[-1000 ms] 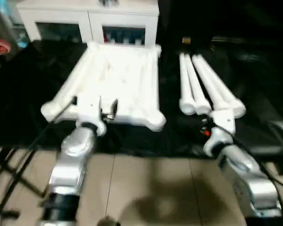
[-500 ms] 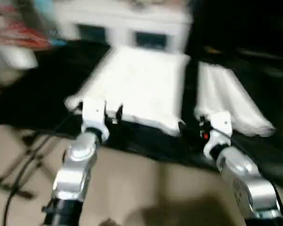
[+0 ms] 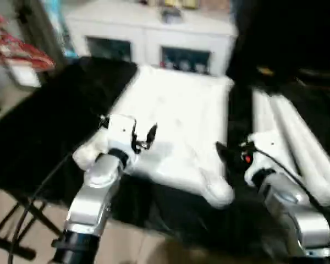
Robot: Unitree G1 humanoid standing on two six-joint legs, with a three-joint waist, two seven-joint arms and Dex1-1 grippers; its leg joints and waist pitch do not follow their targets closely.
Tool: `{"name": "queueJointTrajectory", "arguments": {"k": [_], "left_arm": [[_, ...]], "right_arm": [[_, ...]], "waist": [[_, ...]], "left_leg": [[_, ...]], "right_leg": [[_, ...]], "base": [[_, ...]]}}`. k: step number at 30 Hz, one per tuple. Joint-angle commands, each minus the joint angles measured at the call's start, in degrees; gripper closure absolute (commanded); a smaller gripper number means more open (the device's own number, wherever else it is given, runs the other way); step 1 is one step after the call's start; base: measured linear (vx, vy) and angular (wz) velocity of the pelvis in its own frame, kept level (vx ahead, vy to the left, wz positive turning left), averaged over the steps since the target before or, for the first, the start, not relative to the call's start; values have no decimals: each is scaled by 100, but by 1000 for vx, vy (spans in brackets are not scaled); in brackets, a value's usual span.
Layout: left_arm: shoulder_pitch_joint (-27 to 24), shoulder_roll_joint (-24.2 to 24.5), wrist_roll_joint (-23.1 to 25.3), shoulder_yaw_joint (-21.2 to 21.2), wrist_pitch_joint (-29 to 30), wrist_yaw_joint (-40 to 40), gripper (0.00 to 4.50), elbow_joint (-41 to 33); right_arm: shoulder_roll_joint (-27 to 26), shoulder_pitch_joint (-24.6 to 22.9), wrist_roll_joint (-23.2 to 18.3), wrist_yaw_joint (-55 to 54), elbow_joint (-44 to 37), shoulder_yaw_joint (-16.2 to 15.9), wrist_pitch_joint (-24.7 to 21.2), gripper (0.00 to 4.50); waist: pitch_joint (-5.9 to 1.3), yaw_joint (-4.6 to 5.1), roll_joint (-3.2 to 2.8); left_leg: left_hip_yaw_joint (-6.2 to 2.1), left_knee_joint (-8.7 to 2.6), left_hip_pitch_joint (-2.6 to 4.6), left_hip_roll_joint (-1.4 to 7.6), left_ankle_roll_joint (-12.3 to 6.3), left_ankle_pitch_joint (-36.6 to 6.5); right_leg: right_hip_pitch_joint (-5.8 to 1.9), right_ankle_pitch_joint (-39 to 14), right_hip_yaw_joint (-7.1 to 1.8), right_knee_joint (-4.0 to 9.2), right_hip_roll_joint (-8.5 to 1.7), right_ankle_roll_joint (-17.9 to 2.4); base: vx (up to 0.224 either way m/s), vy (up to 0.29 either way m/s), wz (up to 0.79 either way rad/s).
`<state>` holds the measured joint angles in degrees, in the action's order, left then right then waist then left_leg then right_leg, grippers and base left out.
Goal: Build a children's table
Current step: Move to table
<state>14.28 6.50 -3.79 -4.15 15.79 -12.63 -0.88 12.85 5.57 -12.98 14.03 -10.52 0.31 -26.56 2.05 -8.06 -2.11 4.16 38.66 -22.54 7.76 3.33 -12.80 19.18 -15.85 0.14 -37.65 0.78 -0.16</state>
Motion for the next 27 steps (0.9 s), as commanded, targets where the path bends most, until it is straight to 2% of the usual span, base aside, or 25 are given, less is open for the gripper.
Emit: {"name": "queueJointTrajectory", "arguments": {"k": [1,2,3,4,5,6,7,8,9,10,11,12,13,14,15,16,17,19,20,21,22,23,24,25,27], "left_arm": [[-22,15,-59,13,34,-85,49,-3],[-20,9,-72,7,78,-96,49,13],[-7,41,12,-38,24,-97,49,44],[-7,41,12,-38,24,-97,49,44],[15,91,106,-119,-17,-101,49,74],[29,118,164,-161,-62,-96,49,90],[38,123,197,-178,-80,-76,49,100],[46,116,206,-181,-78,-59,49,106],[48,59,125,-110,-25,-37,49,122],[48,16,61,-57,19,-24,49,131],[59,44,115,-78,48,-8,49,139],[69,69,167,-98,65,-1,49,145],[77,107,210,-141,62,-45,49,150],[82,150,250,-195,52,-103,49,150],[87,190,240,-248,69,-199,49,153],[101,255,246,-330,57,-329,49,166],[121,361,254,-466,35,-548,49,190],[136,507,75,-651,17,-1111,49,219],[138,558,20,-691,16,-1286,31,208],[141,634,-60,-750,15,-1539,20,191],[143,693,-115,-791,11,-1715,20,178],[163,914,-167,-925,-102,-2166,13,162],[161,1062,-240,-1020,-133,-2495,13,126],[162,1162,-294,-1084,-148,-2720,10,102],[155,1274,-385,-1154,-92,-2985,4,44]], "right_arm": [[56,-81,-67,21,-89,6,-114,44],[64,-117,-77,25,-126,23,-125,44],[83,-164,-46,2,-171,32,-137,44],[83,-164,-46,2,-171,32,-137,44],[65,-207,-30,-26,-214,75,-173,44],[54,-221,-20,-39,-234,90,-188,44],[40,-237,-13,-53,-268,88,-205,44],[30,-241,-14,-58,-290,85,-218,44],[19,-235,-9,-69,-310,68,-233,44],[10,-230,-5,-77,-321,57,-245,44],[7,-219,2,-76,-327,43,-252,44],[12,-212,-1,-79,-330,30,-256,44],[22,-199,-9,-81,-331,18,-268,44],[41,-178,-30,-52,-324,4,-283,44],[78,-159,-21,-17,-323,-13,-310,44],[128,-132,-32,52,-313,-23,-330,44],[206,-102,-63,183,-305,-30,-353,44],[433,-61,-119,513,-321,-50,-383,44],[528,-55,-136,629,-328,-52,-396,37],[665,-46,-164,796,-337,-54,-417,35],[758,-41,-193,912,-343,-50,-438,35],[1115,-55,-246,1308,-362,-71,-446,35],[1316,-83,-302,1532,-393,-71,-459,35],[1446,-100,-342,1677,-413,-69,-471,35],[1596,-128,-395,1853,-440,-58,-482,35]], "waist": [[-422,70,-212],[-503,18,-84],[-541,-17,3],[-533,-44,101],[-451,-144,272],[-401,-191,220],[-402,-88,169],[-402,-26,103],[-394,96,-21],[-396,187,-30],[-367,289,-14],[-335,280,55],[-295,184,286],[-272,52,307],[-219,-18,358],[-201,-33,357],[-189,-52,293],[-193,-56,262],[-218,-73,219],[-235,-88,168],[-240,-87,152],[-244,-71,118],[-215,-61,121],[-185,-39,122],[-186,-23,144]], "left_leg": [[-275,-526,584,1047,388,2567],[-218,-357,737,1205,367,4029],[76,-221,727,949,314,4742],[273,-188,673,758,259,4472],[622,-223,278,212,283,3032],[452,-440,-17,154,207,1484],[384,-506,109,277,157,543],[295,-599,132,377,113,330],[57,-813,282,785,-264,-14],[-66,-870,320,996,-616,9],[-177,-959,254,1240,-1374,124],[66,-738,134,1004,-1848,-91],[531,-276,-74,232,-1351,-509],[520,-212,-17,153,-933,-412],[463,-309,-61,203,-494,-174],[449,-384,-87,201,-364,-139],[429,-523,-20,250,-184,-278],[417,-658,126,301,-96,-804],[405,-702,155,335,-77,-850],[382,-780,221,418,-103,-948],[359,-825,216,479,-86,-983],[323,-895,228,584,-55,-1121],[303,-941,261,624,-53,-1450],[314,-956,320,615,-4,-1773],[337,-980,317,593,46,-1892]], "right_leg": [[474,817,-117,-120,-344,-222],[528,1291,-148,-119,-625,-66],[621,2126,-179,-17,-637,-156],[618,2485,-207,39,-585,-268],[386,3225,-274,111,-394,-546],[137,3319,-199,177,-574,-698],[173,2727,-78,235,-497,-1002],[153,2320,44,230,-437,-1202],[281,1336,221,224,-437,-1398],[305,950,264,181,-498,-1370],[282,458,289,117,-656,-1314],[263,321,160,327,-852,-1480],[91,-584,35,813,-1011,-1424],[65,-1656,-29,942,-1211,-910],[39,-3290,-101,1032,-1209,170],[34,-3699,-63,1046,-1147,548],[130,-3854,60,1087,-1012,908],[180,-3347,287,1105,-837,940],[155,-3130,301,1086,-837,855],[154,-2649,314,1066,-825,599],[130,-2400,306,1022,-829,445],[110,-1943,290,956,-847,132],[108,-1884,270,944,-874,-53],[133,-2040,251,950,-908,-192],[102,-2050,238,929,-956,-336]], "base": [[187,132,-41],[187,132,-41],[118,101,-39],[31,88,-48],[31,88,-48],[-4,7,-28],[18,-56,1],[18,-56,1],[-8,-75,7],[-47,-110,0],[-47,-110,0],[-53,-142,-2],[-68,-148,3],[-68,-148,3],[-79,-136,-3],[-74,-112,-10],[-74,-112,-10],[-59,-44,-5],[-54,-21,-3],[0,0,0],[-20,50,4],[-20,50,4],[-10,72,3],[3,82,5],[10,79,4]]}}
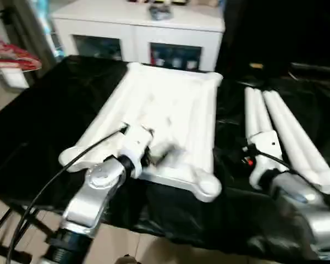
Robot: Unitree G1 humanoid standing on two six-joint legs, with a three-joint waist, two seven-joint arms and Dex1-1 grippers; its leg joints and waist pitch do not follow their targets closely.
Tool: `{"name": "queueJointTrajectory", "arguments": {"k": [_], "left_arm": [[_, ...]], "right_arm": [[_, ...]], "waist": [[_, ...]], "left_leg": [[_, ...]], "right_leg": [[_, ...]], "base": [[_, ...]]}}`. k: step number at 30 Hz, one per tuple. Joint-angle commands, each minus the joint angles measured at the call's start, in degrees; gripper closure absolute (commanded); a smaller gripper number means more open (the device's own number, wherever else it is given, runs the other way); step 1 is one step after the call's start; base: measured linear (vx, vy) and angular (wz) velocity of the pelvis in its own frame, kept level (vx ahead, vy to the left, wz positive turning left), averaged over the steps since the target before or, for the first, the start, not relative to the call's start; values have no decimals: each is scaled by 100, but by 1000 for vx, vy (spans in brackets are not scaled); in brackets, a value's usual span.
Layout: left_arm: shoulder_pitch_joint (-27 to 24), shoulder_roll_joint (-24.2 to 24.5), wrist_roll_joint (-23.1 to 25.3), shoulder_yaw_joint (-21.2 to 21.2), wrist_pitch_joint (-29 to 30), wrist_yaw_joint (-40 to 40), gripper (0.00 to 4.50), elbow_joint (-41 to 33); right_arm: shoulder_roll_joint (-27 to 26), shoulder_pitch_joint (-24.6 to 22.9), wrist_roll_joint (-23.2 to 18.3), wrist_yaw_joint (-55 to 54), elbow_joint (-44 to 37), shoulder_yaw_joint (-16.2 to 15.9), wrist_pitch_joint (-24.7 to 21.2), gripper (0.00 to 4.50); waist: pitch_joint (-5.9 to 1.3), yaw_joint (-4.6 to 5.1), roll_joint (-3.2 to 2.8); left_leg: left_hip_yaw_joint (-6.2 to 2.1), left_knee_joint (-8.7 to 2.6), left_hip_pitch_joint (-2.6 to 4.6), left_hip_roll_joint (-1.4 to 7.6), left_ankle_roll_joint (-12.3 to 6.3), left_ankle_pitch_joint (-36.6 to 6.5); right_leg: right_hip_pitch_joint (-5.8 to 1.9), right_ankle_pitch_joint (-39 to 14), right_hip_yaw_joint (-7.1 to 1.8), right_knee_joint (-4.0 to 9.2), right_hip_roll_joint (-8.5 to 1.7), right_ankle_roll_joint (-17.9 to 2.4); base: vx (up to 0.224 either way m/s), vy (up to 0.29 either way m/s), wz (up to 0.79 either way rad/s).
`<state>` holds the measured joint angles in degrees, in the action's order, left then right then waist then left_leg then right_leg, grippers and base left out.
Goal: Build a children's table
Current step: Move to table, then move table base
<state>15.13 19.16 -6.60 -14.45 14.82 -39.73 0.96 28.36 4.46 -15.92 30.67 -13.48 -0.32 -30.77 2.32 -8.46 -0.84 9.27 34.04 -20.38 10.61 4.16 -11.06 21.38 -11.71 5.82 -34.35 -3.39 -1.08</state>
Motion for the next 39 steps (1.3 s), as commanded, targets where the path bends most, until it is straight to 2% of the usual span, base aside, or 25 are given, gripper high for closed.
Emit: {"name": "queueJointTrajectory", "arguments": {"k": [1,2,3,4,6,8,9,10,11,12,14,15,17,18,19,21,22,25,30,33,34,37,39], "left_arm": [[99,191,-326,-233,158,-782,4,-247],[142,237,-345,-281,179,-911,4,-233],[254,342,-373,-396,220,-1211,4,-184],[337,398,-323,-479,173,-1370,4,-119],[374,421,-296,-515,138,-1448,4,-85],[525,438,-223,-641,63,-1652,4,75],[616,437,-174,-736,-10,-1768,4,173],[745,408,-80,-867,-102,-1875,4,320],[914,360,32,-1032,-208,-2020,4,529],[1036,344,101,-1159,-261,-2152,4,695],[1092,361,77,-1230,-209,-2303,4,761],[1113,378,25,-1264,-123,-2424,4,770],[1138,437,-137,-1327,67,-2778,4,760],[1138,437,-137,-1327,67,-2778,22,760],[1177,476,-161,-1385,177,-2932,32,793],[1220,477,-95,-1423,146,-2951,43,880],[1284,445,70,-1477,32,-2879,50,1063],[1350,412,291,-1541,-185,-2773,73,1249],[1538,280,485,-1528,-188,-2519,115,1521],[1604,261,486,-1527,-158,-2530,126,1596],[1651,236,442,-1516,-96,-2569,149,1639],[1672,213,418,-1504,-77,-2682,165,1684],[1678,208,388,-1512,-20,-2821,192,1693]], "right_arm": [[302,-69,-170,483,-185,31,-69,35],[410,-92,-201,613,-210,38,-90,35],[671,-148,-278,928,-273,56,-144,35],[828,-191,-345,1136,-340,53,-192,35],[898,-214,-373,1233,-373,51,-208,35],[1078,-281,-517,1463,-489,72,-299,35],[1163,-313,-603,1568,-549,92,-339,35],[1250,-350,-665,1653,-605,114,-398,35],[1343,-402,-692,1737,-664,126,-426,35],[1401,-445,-699,1774,-702,126,-451,35],[1439,-480,-704,1790,-733,122,-463,35],[1463,-504,-700,1800,-754,119,-459,35],[1518,-596,-715,1854,-845,139,-494,35],[1518,-596,-715,1854,-845,139,-494,35],[1583,-685,-750,1886,-945,148,-534,35],[1639,-750,-790,1899,-1023,148,-568,35],[1669,-814,-818,1913,-1112,145,-618,35],[1679,-868,-817,1900,-1169,136,-643,35],[1674,-933,-807,1871,-1242,85,-660,35],[1665,-926,-806,1861,-1268,54,-677,35],[1666,-914,-788,1864,-1261,16,-675,35],[1673,-926,-792,1855,-1278,-2,-685,35],[1683,-925,-781,1844,-1261,-20,-677,35]], "waist": [[-230,23,29],[-249,14,20],[-269,20,26],[-284,-8,27],[-299,-3,47],[-330,-7,54],[-341,-17,75],[-352,-24,70],[-346,-29,38],[-343,-49,15],[-329,-51,39],[-321,-53,2],[-307,-33,7],[-298,-27,-12],[-299,-31,-63],[-294,-24,-43],[-295,-32,-83],[-301,-40,-70],[-308,-43,-73],[-316,-48,-72],[-319,-43,-67],[-330,-47,-75],[-327,-49,-88]], "left_leg": [[-170,-530,79,321,-54,-1952],[-165,-533,91,341,-62,-1863],[-147,-521,71,336,-104,-1615],[-114,-487,96,342,-161,-1384],[-83,-448,51,313,-287,-1089],[-82,-398,-1,292,-418,-691],[-70,-368,-2,283,-523,-497],[-73,-355,-14,285,-557,-400],[-67,-344,-30,270,-617,-347],[-59,-323,-5,277,-629,-411],[-71,-349,-35,289,-562,-585],[-70,-358,-16,295,-500,-712],[-74,-370,-20,290,-431,-837],[-72,-379,-17,288,-406,-905],[-79,-376,-8,287,-387,-937],[-75,-378,-4,283,-379,-981],[-78,-375,0,280,-386,-977],[-87,-379,-5,282,-390,-960],[-91,-381,1,285,-357,-1003],[-93,-375,-14,283,-386,-902],[-93,-371,-22,281,-401,-864],[-89,-361,-15,285,-429,-809],[-89,-363,-16,287,-438,-800]], "right_leg": [[-154,-2349,-361,568,-572,-310],[-151,-2185,-382,544,-579,-370],[-172,-1723,-411,490,-560,-497],[-149,-1260,-443,433,-557,-633],[-191,-873,-462,374,-581,-816],[-237,-493,-454,323,-588,-913],[-233,-264,-463,297,-581,-942],[-242,-146,-462,269,-582,-971],[-234,-109,-458,284,-567,-964],[-201,-158,-470,294,-563,-953],[-238,-466,-451,312,-590,-946],[-224,-723,-447,359,-593,-900],[-229,-1027,-441,380,-589,-856],[-222,-1279,-438,409,-591,-818],[-215,-1381,-439,417,-596,-807],[-214,-1497,-443,442,-570,-741],[-199,-1576,-439,450,-569,-707],[-211,-1567,-436,454,-565,-676],[-213,-1621,-433,460,-577,-679],[-221,-1426,-431,434,-577,-724],[-226,-1362,-432,425,-580,-737],[-218,-1302,-433,418,-580,-768],[-216,-1277,-433,419,-586,-785]], "base": [[30,66,0],[30,66,0],[38,55,0],[0,0,0],[25,8,3],[0,0,0],[0,0,0],[0,0,0],[0,0,0],[0,0,0],[0,0,0],[0,0,0],[0,0,0],[0,0,0],[0,0,0],[0,0,0],[0,0,0],[0,0,0],[0,0,0],[0,0,0],[0,0,0],[0,0,0],[0,0,0]]}}
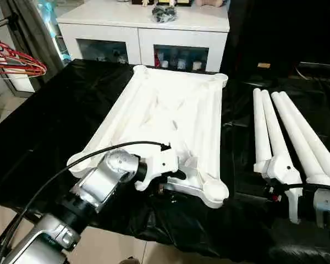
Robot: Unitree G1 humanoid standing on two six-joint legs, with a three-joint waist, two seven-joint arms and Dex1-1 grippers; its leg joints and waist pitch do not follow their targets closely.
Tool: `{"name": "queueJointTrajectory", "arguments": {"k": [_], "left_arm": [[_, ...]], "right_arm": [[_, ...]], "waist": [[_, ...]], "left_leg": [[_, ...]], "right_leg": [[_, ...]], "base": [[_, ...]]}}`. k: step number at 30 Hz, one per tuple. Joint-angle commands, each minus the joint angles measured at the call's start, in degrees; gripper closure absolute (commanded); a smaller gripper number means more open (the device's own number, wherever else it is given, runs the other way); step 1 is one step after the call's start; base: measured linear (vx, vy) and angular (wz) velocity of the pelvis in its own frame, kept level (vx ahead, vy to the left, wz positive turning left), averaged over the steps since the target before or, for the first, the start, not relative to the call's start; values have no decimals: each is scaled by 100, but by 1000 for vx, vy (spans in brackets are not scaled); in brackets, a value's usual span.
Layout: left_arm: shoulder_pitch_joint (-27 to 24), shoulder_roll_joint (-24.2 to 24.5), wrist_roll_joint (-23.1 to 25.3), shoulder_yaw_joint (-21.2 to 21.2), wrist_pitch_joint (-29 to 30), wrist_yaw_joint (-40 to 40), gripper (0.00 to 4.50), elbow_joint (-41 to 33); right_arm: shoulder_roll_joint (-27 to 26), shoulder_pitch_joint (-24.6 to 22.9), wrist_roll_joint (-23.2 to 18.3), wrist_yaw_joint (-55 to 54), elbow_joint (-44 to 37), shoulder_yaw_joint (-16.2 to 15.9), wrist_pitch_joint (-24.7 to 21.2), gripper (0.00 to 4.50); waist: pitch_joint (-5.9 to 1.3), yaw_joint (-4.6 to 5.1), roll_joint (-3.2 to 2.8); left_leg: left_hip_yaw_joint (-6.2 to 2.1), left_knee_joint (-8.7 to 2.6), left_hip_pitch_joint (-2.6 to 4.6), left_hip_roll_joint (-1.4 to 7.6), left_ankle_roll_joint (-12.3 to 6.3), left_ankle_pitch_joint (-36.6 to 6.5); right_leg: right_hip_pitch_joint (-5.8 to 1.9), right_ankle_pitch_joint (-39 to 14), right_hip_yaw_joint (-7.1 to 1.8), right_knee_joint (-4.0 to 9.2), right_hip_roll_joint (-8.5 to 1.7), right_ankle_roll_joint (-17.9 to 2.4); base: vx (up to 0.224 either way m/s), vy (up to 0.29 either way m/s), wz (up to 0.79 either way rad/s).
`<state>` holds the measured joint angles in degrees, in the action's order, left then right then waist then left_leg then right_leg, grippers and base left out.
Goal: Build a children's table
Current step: Move table base
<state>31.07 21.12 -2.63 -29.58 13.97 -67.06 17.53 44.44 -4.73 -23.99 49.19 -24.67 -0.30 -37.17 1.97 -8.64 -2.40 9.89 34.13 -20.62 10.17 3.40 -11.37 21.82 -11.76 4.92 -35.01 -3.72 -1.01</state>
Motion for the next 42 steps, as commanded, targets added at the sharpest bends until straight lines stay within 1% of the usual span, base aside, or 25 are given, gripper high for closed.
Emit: {"name": "queueJointTrajectory", "arguments": {"k": [1,2,6,7,8,9,10,11,13,14,16,17,21,23,26,27,28,29,31,33,36,38,40,41,42], "left_arm": [[94,16,30,-25,53,-99,201,64],[100,11,48,-31,41,-93,205,85],[161,-43,108,-55,53,-30,244,266],[172,-51,113,-59,43,-32,250,290],[202,-68,149,-72,51,-53,259,353],[202,-68,149,-72,51,-53,259,353],[209,-77,163,-69,66,-72,280,371],[217,-84,183,-72,81,-87,289,389],[235,-95,234,-77,62,-57,299,431],[251,-107,262,-77,58,-15,299,468],[264,-117,269,-78,64,-3,322,499],[272,-122,263,-78,85,-9,332,501],[283,-154,271,-47,131,-17,354,508],[273,-160,265,-25,172,-46,374,486],[242,-163,250,-8,250,-54,387,442],[225,-159,247,-10,275,-52,403,415],[207,-143,248,-22,312,-60,416,381],[188,-128,267,-41,336,-53,416,350],[134,-92,324,-83,386,-24,427,293],[97,-76,355,-100,421,4,439,252],[-105,-46,360,-55,642,191,446,-62],[-317,-67,285,42,896,372,446,-463],[-374,-78,262,69,958,407,446,-582],[-505,-115,221,91,1082,485,446,-858],[-649,-158,185,74,1220,557,446,-1167]], "right_arm": [[78,-11,47,-15,-120,-31,-27,35],[78,-13,48,-16,-118,-32,-27,35],[47,-30,27,-22,-149,-61,-55,35],[41,-32,25,-25,-156,-68,-57,35],[28,-38,31,-41,-157,-87,-52,35],[28,-38,31,-41,-157,-87,-52,35],[23,-42,33,-49,-153,-95,-48,35],[19,-49,31,-55,-157,-99,-50,35],[16,-56,25,-58,-165,-103,-55,35],[15,-57,25,-60,-166,-106,-55,35],[5,-67,36,-74,-173,-118,-46,35],[-3,-72,38,-83,-177,-120,-44,35],[-30,-77,50,-113,-183,-159,-35,35],[-39,-78,51,-123,-190,-176,-33,35],[-35,-78,62,-126,-186,-204,-23,35],[-29,-81,67,-125,-189,-212,-21,35],[-24,-80,75,-122,-191,-225,-20,35],[-19,-84,81,-118,-190,-230,-15,35],[-13,-83,86,-120,-190,-244,-13,35],[-7,-86,87,-121,-198,-248,-13,35],[15,-90,81,-123,-224,-236,-26,35],[43,-108,72,-129,-263,-205,-43,35],[53,-112,68,-135,-271,-200,-46,35],[72,-131,63,-144,-281,-173,-51,35],[84,-158,57,-159,-289,-139,-62,35]], "waist": [[-295,-30,62],[-294,-25,72],[-294,-37,47],[-293,-36,56],[-293,-43,37],[-292,-43,51],[-291,-46,37],[-292,-45,40],[-291,-46,22],[-292,-43,28],[-296,-43,24],[-296,-48,11],[-299,-53,3],[-302,-51,7],[-303,-55,16],[-304,-52,27],[-306,-53,13],[-306,-50,32],[-313,-41,26],[-307,-21,28],[-292,4,27],[-290,14,19],[-279,16,22],[-270,18,24],[-278,15,39]], "left_leg": [[-151,-372,7,334,-361,-770],[-149,-370,5,331,-363,-781],[-152,-370,14,332,-354,-824],[-153,-374,16,335,-351,-832],[-157,-373,16,336,-347,-840],[-150,-371,16,334,-345,-851],[-154,-374,17,335,-347,-856],[-152,-373,16,337,-347,-862],[-162,-378,10,338,-339,-876],[-157,-377,7,334,-346,-871],[-157,-373,4,328,-352,-853],[-158,-371,3,324,-355,-847],[-160,-376,8,330,-349,-870],[-162,-375,1,333,-356,-838],[-159,-373,-5,331,-365,-812],[-158,-372,-11,331,-375,-789],[-163,-374,-15,334,-382,-769],[-159,-374,-17,334,-395,-757],[-165,-368,-37,343,-422,-655],[-159,-366,-36,336,-436,-667],[-161,-374,-39,341,-428,-744],[-156,-376,-29,343,-418,-795],[-154,-381,-21,338,-410,-841],[-151,-386,-24,329,-413,-866],[-163,-391,-24,350,-399,-838]], "right_leg": [[-261,-1257,-344,484,-553,-799],[-263,-1227,-343,481,-547,-805],[-261,-1238,-342,487,-548,-818],[-264,-1234,-341,488,-547,-820],[-263,-1238,-340,486,-550,-829],[-264,-1248,-343,495,-553,-826],[-264,-1271,-342,496,-554,-823],[-263,-1279,-342,498,-556,-819],[-268,-1320,-341,494,-557,-810],[-270,-1321,-339,501,-554,-801],[-271,-1341,-338,502,-553,-777],[-269,-1346,-337,502,-551,-775],[-265,-1362,-336,507,-553,-782],[-268,-1282,-337,498,-551,-796],[-271,-1258,-338,494,-556,-803],[-272,-1235,-339,488,-553,-796],[-268,-1256,-332,486,-554,-794],[-268,-1275,-329,493,-554,-784],[-273,-1122,-336,465,-556,-808],[-273,-1128,-332,469,-561,-819],[-272,-1329,-330,493,-562,-793],[-265,-1468,-331,506,-562,-767],[-252,-1616,-333,528,-548,-719],[-244,-1710,-333,546,-542,-690],[-256,-1662,-337,522,-561,-707]], "base": [[0,0,0],[0,0,0],[0,0,0],[0,0,0],[0,0,0],[0,0,0],[0,0,0],[0,0,0],[0,0,0],[0,0,0],[0,0,0],[0,0,0],[0,0,0],[0,0,0],[0,0,0],[0,0,0],[0,0,0],[0,0,0],[0,0,0],[0,0,0],[0,0,0],[0,0,0],[0,0,0],[0,0,0],[0,0,0]]}}
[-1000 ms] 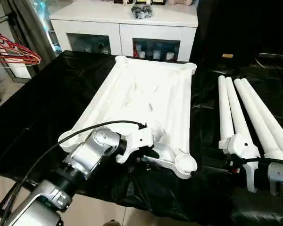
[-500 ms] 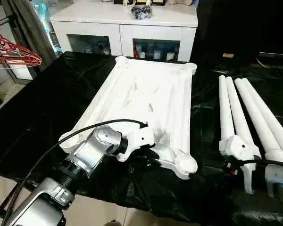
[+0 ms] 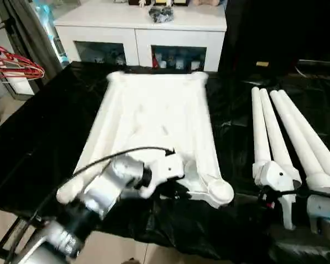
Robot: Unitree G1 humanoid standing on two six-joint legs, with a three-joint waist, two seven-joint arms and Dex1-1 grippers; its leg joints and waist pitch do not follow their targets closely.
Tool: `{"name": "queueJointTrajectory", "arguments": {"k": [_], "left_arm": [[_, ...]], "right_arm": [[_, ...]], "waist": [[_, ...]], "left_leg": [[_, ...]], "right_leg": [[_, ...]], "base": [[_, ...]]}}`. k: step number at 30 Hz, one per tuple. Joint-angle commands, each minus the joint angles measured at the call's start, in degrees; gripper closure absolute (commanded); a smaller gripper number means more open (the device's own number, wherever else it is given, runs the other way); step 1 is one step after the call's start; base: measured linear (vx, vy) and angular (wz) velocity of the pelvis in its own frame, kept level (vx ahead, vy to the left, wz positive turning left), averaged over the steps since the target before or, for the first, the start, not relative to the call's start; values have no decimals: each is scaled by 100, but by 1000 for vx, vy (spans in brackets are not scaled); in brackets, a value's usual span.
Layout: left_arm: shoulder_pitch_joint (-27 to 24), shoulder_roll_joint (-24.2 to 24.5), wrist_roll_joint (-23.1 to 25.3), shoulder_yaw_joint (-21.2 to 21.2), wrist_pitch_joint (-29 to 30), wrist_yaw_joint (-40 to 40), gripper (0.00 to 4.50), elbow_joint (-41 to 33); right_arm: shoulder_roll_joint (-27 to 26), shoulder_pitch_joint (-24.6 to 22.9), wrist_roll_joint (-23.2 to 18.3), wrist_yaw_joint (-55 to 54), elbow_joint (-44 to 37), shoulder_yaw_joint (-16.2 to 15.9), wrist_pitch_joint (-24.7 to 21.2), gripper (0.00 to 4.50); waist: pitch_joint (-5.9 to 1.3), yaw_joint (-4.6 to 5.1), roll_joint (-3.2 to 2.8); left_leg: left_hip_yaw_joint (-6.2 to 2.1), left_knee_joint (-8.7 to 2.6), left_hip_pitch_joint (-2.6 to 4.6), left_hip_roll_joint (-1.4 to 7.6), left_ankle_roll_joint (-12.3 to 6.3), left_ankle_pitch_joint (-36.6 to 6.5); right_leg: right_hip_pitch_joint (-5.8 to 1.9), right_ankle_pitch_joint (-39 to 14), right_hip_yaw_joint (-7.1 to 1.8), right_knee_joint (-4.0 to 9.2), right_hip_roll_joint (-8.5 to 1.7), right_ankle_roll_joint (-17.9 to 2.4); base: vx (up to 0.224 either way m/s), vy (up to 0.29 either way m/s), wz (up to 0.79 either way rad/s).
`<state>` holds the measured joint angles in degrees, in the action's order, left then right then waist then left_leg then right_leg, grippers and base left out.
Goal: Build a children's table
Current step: Move table base
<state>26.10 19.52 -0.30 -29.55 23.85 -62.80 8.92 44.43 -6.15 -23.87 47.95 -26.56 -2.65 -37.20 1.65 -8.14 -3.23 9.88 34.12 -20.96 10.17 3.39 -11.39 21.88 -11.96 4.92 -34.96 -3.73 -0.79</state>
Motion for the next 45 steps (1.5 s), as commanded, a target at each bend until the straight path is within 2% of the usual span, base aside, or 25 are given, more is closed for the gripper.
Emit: {"name": "queueJointTrajectory", "arguments": {"k": [1,4,10,11,13,14,17,24,26,27,31,34,36,40,42,44,45], "left_arm": [[-249,-49,-63,49,336,209,446,-510],[-413,-188,-79,-27,435,373,446,-827],[-555,-453,-68,-95,640,696,446,-1056],[-560,-454,-45,-89,710,735,446,-1089],[-578,-443,-15,-82,811,775,446,-1161],[-587,-426,30,-70,928,845,446,-1216],[-565,-406,154,-58,1008,1005,446,-1169],[-606,-318,228,-41,796,1146,446,-1145],[-622,-342,79,68,854,1105,405,-1188],[-634,-312,27,89,870,1064,405,-1256],[-680,-331,-59,218,778,1133,365,-1368],[-751,-350,-319,451,580,1085,356,-1568],[-816,-329,-462,582,442,1047,352,-1709],[-928,-252,-767,975,664,1071,352,-2035],[-938,-220,-754,1133,743,1204,352,-2126],[-965,-141,-615,1367,788,1490,352,-2225],[-976,-122,-612,1382,783,1502,352,-2239]], "right_arm": [[94,-39,46,-50,-108,120,-70,35],[97,-88,32,-85,-137,168,-103,35],[113,-215,11,-151,-224,235,-143,35],[123,-237,9,-161,-238,249,-147,35],[138,-257,-2,-174,-256,259,-151,35],[152,-285,-18,-184,-289,277,-161,35],[157,-310,-28,-197,-325,291,-179,35],[122,-331,-77,-244,-410,298,-259,35],[108,-332,-101,-246,-401,333,-261,35],[102,-326,-118,-247,-396,362,-261,35],[68,-271,-172,-284,-358,474,-259,35],[-8,-133,-274,-361,-272,692,-244,35],[-83,-23,-377,-412,-262,828,-238,8],[-438,465,-420,-878,-87,1022,-274,1],[-679,794,-260,-1326,154,1033,-412,1],[-1137,1447,176,-2218,733,972,-732,1],[-1192,1523,226,-2324,817,966,-784,1]], "waist": [[-243,-29,118],[-237,-34,119],[-224,-40,114],[-224,-37,96],[-230,-35,105],[-226,-21,87],[-224,-6,86],[-216,6,86],[-216,5,83],[-220,4,103],[-218,-9,88],[-215,-17,99],[-216,-19,89],[-227,10,80],[-233,8,78],[-241,51,81],[-244,67,77]], "left_leg": [[-161,-393,11,356,-398,-834],[-147,-379,5,344,-445,-814],[-148,-383,5,316,-429,-920],[-152,-384,7,319,-420,-947],[-159,-388,2,318,-428,-933],[-165,-392,-9,321,-424,-927],[-156,-380,-1,305,-450,-941],[-158,-385,1,292,-425,-1025],[-160,-388,-3,293,-418,-1021],[-161,-391,2,299,-423,-1010],[-164,-391,2,307,-434,-989],[-162,-391,-9,298,-429,-998],[-159,-394,13,310,-430,-1022],[-160,-397,-9,299,-407,-911],[-153,-386,20,298,-361,-846],[-160,-392,4,275,-287,-733],[-146,-387,23,267,-238,-716]], "right_leg": [[-256,-1620,-338,516,-551,-738],[-244,-1607,-346,536,-543,-745],[-236,-1909,-334,590,-521,-562],[-234,-1913,-334,594,-520,-548],[-239,-1858,-330,584,-514,-538],[-244,-1809,-330,578,-511,-539],[-235,-1862,-324,593,-506,-533],[-222,-2114,-320,631,-500,-414],[-224,-2119,-318,629,-503,-415],[-223,-2096,-317,626,-501,-415],[-220,-2016,-323,611,-505,-474],[-224,-2079,-311,618,-512,-483],[-205,-2067,-320,618,-504,-480],[-210,-1916,-309,581,-499,-549],[-195,-1787,-317,550,-488,-611],[-199,-1700,-294,520,-470,-678],[-189,-1684,-300,531,-460,-679]], "base": [[0,0,0],[0,0,0],[0,0,0],[0,0,0],[0,0,0],[0,0,0],[0,0,0],[0,0,0],[0,0,0],[0,0,0],[0,0,0],[0,0,0],[0,0,0],[0,0,0],[0,0,0],[0,0,0],[0,0,0]]}}
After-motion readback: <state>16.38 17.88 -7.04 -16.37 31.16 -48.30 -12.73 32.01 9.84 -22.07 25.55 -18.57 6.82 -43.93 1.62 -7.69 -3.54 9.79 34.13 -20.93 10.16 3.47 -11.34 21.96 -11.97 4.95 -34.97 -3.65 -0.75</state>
